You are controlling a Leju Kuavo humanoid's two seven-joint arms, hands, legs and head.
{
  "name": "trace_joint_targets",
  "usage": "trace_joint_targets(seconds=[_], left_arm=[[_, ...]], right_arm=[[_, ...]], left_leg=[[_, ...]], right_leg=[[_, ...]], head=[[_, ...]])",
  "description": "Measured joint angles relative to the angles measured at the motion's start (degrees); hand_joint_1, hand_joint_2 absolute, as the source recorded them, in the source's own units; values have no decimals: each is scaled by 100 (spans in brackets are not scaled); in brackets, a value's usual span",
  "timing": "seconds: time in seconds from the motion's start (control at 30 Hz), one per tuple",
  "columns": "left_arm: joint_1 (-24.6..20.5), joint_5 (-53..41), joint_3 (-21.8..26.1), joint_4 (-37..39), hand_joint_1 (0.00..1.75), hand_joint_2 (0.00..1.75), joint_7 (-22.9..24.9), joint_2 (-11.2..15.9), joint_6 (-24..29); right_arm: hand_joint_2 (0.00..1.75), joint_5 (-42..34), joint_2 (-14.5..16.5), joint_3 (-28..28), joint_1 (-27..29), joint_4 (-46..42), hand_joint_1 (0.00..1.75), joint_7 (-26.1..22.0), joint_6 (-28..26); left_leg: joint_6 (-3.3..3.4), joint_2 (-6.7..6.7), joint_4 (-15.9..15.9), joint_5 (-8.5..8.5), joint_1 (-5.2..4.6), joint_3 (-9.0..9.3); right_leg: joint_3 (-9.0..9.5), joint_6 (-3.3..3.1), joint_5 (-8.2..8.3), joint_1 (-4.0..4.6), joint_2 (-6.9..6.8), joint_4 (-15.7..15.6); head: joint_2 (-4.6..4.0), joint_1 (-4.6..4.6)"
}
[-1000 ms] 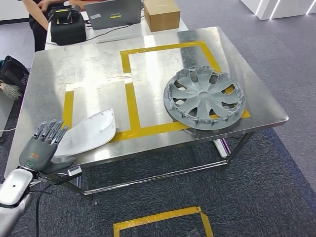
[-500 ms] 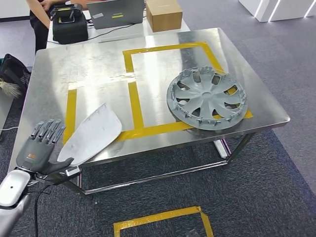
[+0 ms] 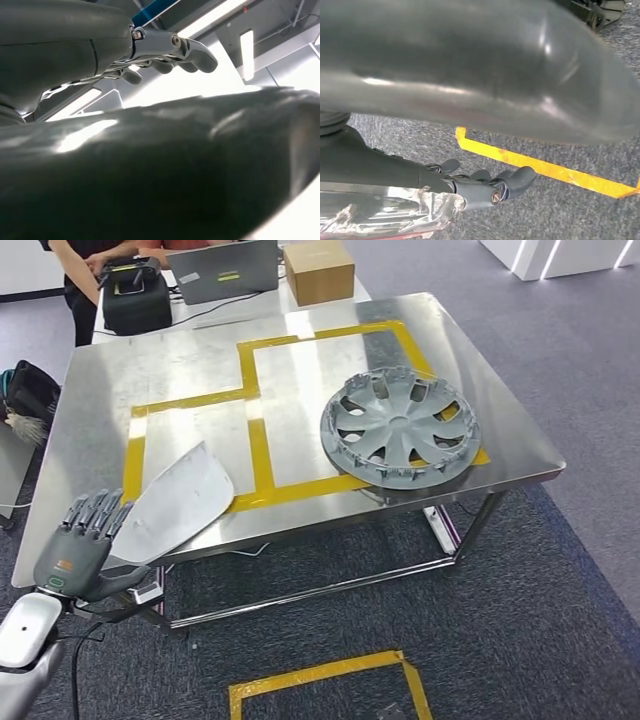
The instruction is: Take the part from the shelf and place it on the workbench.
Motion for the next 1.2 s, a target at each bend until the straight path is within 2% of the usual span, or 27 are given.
trace_joint_targets(seconds=[0.07, 0.1, 0.13, 0.17, 0.2, 0.27, 0.33, 0.4, 0.43, 0.47, 0.5, 0.53, 0.6, 0.63, 0.67, 0.7, 0.77, 0.83, 0.87, 0.9, 0.97, 1.0, 1.03, 1.1, 1.13, 1.17, 1.2], left_arm=[[3, 0, 10, 0, 0, 0, 2, -3, 0], [6, 0, 12, 0, 0, 0, 2, -5, 0], [11, 0, 12, 0, 0, 0, 2, -7, 0], [14, 0, 12, 0, 0, 0, 2, -8, 0], [13, 0, 13, 0, 0, 0, 2, -8, 0], [3, 0, 16, -2, 0, 0, 2, -8, 0], [-13, 0, 18, -9, 0, 0, 2, -8, 1], [-16, 0, 18, -15, 0, 0, 2, -9, 2], [-12, 0, 18, -15, 0, 0, 2, -12, 2], [-11, 0, 18, -15, 0, 0, 2, -16, 2], [-11, -1, 18, -15, 0, 0, 2, -21, 1], [-12, -1, 18, -15, 0, 0, 2, -25, 1], [-9, -2, 18, -15, 0, 0, 2, -31, 0], [-5, -2, 18, -15, 0, 0, 2, -34, 0], [0, -1, 18, -15, 0, 0, 2, -37, 0], [5, -2, 18, -15, 0, 0, 2, -39, 0], [8, -2, 18, -16, 0, 0, 2, -40, 0], [5, -2, 19, -17, 0, 0, 2, -36, 3], [2, -2, 19, -17, 0, 0, 2, -34, 4], [1, -2, 20, -17, 0, 0, 2, -32, 5], [6, -2, 20, -17, 0, 0, 2, -27, 7], [11, -2, 20, -17, 0, 0, 2, -21, 6], [12, -2, 21, -17, 0, 0, 2, -13, 5], [13, -2, 22, -17, 0, 0, 2, -8, 4], [16, -2, 22, -17, 0, 0, 2, -9, 4], [20, -2, 22, -17, 0, 0, 2, -11, 4], [24, -2, 22, -17, 0, 0, 2, -12, 4]], right_arm=[[0, 0, 0, 0, -4, 1, 0, -3, 0], [0, 0, -1, 0, -3, 1, 0, -3, 0], [0, 0, -1, 0, -1, 1, 0, -3, 0], [0, 0, -1, 0, -1, 1, 0, -2, 0], [0, 1, -1, 0, -2, 1, 0, -2, 1], [0, 1, -1, 0, -5, 1, 0, -2, 2], [0, 1, -2, 0, -10, 1, 0, -3, 3], [0, 1, -2, 0, -9, 1, 0, -4, 3], [0, 1, -2, 0, -2, 1, 0, -4, 3], [0, 1, -2, 0, 8, 1, 0, -4, 4], [0, 1, -2, 0, 18, 1, 0, -3, 4], [0, 1, -2, 0, 23, 1, 0, -3, 4], [0, 1, -2, 0, 16, 1, 0, -2, 4], [0, 1, -2, 0, 11, 1, 0, -2, 4], [0, 1, -2, 0, 10, 1, 0, -2, 4], [0, 1, -2, 0, 11, 1, 0, -2, 4], [0, 1, -3, 0, 6, 1, 0, -2, 4], [0, 2, -4, 0, -15, 1, 0, -4, 2], [0, 3, -4, 0, -25, 1, 0, -4, 0], [0, 3, -4, 0, -27, 1, 0, -5, -1], [0, 1, -2, 0, -15, 1, 0, -4, -2], [0, 1, -1, 0, -11, 1, 0, -3, -1], [0, 1, 1, 0, -9, 1, 0, -3, 2], [0, 2, 1, 0, -13, 1, 0, -4, 5], [0, 2, 1, 0, -12, 1, 0, -4, 7], [0, 2, 1, 0, -10, 1, 0, -4, 7], [0, 2, 0, 0, -9, 1, 0, -4, 7]], left_leg=[[-51, 5, 711, -547, 11, -245], [-67, 6, 1094, -746, 16, -347], [-74, 6, 1352, -823, 20, -384], [-76, 6, 1430, -779, 25, -332], [-74, 7, 1281, -638, 30, -169], [-71, 7, 542, -397, 44, 408], [-37, -6, -184, -408, 41, 894], [38, -18, -398, -445, 17, 974], [85, -11, -387, -409, 17, 930], [134, -1, -381, -363, 18, 889], [180, 9, -384, -311, 24, 845], [218, 19, -386, -252, 30, 787], [258, 23, -379, -128, 17, 636], [269, 23, -373, -64, 5, 550], [271, 24, -368, -3, -8, 467], [270, 24, -361, 51, -20, 392], [258, 23, -351, 152, -40, 273], [223, 22, -337, 242, -60, 203], [196, 23, -332, 283, -59, 186], [162, 23, -332, 324, -56, 168], [93, 21, -313, 330, -38, 123], [57, 19, -225, 200, -32, 74], [24, 17, -37, -28, -24, -1], [-38, 17, 654, -604, 2, -198], [-62, 17, 1018, -776, 16, -276], [-81, 17, 1272, -806, 29, -296], [-94, 17, 1344, -713, 41, -235]], right_leg=[[-134, -53, 105, -3, -11, 3], [-209, -54, 160, -1, -16, 5], [-284, -49, 213, 1, -20, 8], [-356, -39, 267, 1, -23, 10], [-422, -27, 320, 0, -24, 12], [-530, 13, 421, -2, -23, 17], [-591, 71, 520, 15, -19, 21], [-615, 138, 626, 25, -18, -6], [-623, 171, 672, 19, -18, -24], [-655, 204, 626, 10, -23, 0], [-703, 232, 491, 6, -27, 92], [-777, 252, 238, 3, -32, 318], [-961, 271, -358, 6, -37, 1078], [-1012, 271, -529, 10, -37, 1440], [-991, 260, -548, 17, -37, 1646], [-869, 239, -442, 27, -36, 1635], [-347, 163, -176, 60, -35, 1045], [239, 92, -181, 90, -33, 208], [377, 70, -243, 105, -30, -44], [422, 53, -277, 117, -28, -161], [343, -5, -210, 112, -36, -182], [308, -46, -148, 101, -45, -188], [256, -77, -78, 86, -53, -198], [110, -106, 54, 81, -59, -188], [31, -101, 110, 81, -61, -179], [-53, -91, 162, 80, -63, -163], [-135, -77, 208, 76, -65, -141]], head=[[0, -23], [0, -26], [0, -25], [0, -25], [0, -25], [0, -26], [0, -26], [0, -26], [0, -29], [0, -26], [0, -20], [0, -17], [0, -12], [0, -13], [0, -14], [0, -14], [0, -14], [0, -20], [0, -21], [0, -22], [0, -19], [0, -27], [0, -37], [0, -57], [0, -59], [0, -59], [0, -59]])
